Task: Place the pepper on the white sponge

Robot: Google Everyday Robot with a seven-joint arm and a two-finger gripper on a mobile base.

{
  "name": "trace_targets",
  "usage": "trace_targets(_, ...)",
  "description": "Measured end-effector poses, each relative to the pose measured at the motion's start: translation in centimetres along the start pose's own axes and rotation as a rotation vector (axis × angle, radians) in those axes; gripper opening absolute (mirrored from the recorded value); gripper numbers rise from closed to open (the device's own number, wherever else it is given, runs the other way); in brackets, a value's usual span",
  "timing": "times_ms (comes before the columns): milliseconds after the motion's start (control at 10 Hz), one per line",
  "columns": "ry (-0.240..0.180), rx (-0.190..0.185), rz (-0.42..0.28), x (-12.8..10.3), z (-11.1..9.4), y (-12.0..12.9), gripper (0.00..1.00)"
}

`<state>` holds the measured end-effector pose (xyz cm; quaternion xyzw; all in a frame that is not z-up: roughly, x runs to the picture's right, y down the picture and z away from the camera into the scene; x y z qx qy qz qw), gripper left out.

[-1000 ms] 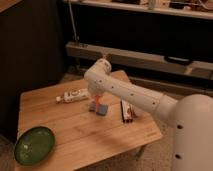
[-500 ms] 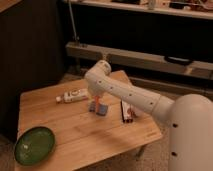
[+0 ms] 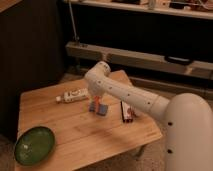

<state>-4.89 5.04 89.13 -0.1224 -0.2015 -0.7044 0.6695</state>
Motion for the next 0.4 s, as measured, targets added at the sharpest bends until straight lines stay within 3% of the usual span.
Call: trace_targets(400,-0.029,-0.006,0.008,-1.1,1.06,0.95,0.0)
